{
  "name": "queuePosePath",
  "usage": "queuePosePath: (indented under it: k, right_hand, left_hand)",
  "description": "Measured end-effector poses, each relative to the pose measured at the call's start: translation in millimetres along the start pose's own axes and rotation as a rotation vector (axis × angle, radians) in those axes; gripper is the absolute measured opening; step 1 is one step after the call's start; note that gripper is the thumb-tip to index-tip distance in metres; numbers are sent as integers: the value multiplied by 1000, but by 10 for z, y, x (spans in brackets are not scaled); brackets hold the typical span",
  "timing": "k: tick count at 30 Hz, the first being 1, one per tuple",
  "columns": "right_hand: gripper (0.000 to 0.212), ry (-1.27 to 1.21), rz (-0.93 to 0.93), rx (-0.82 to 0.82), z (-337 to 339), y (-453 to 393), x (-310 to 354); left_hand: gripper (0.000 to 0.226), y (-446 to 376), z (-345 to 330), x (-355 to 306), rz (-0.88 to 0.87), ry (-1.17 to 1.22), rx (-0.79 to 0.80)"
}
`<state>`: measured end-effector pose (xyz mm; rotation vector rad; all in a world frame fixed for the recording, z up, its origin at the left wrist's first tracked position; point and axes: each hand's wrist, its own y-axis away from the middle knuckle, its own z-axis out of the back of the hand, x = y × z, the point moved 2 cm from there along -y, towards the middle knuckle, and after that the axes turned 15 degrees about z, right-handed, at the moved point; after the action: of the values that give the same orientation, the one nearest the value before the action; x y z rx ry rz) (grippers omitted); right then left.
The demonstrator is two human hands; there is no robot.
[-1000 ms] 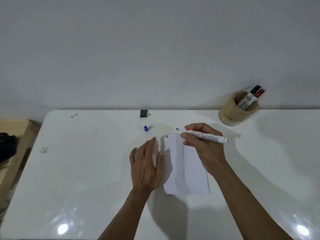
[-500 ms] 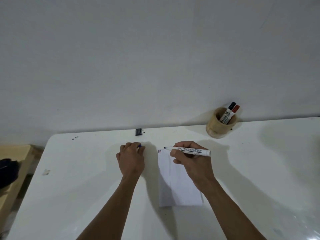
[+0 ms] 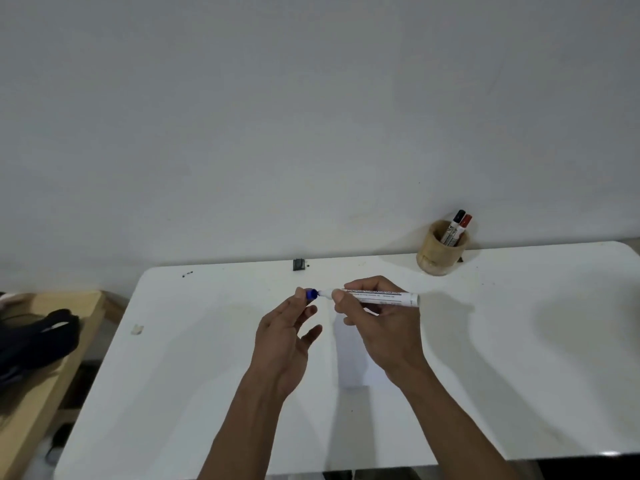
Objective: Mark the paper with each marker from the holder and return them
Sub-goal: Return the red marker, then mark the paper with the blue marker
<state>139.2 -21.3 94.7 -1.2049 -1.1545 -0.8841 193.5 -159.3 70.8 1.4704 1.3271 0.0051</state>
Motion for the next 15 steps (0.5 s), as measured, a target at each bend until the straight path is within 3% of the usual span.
queuePosePath:
  k: [7, 15]
  right_hand:
    - [14, 65, 9, 14, -86, 338, 84]
    - [15, -51, -24, -65, -80, 491, 214]
  left_hand:
    - [19, 300, 113, 84, -31, -66, 38]
    - [19, 427, 115, 89, -82, -157, 66]
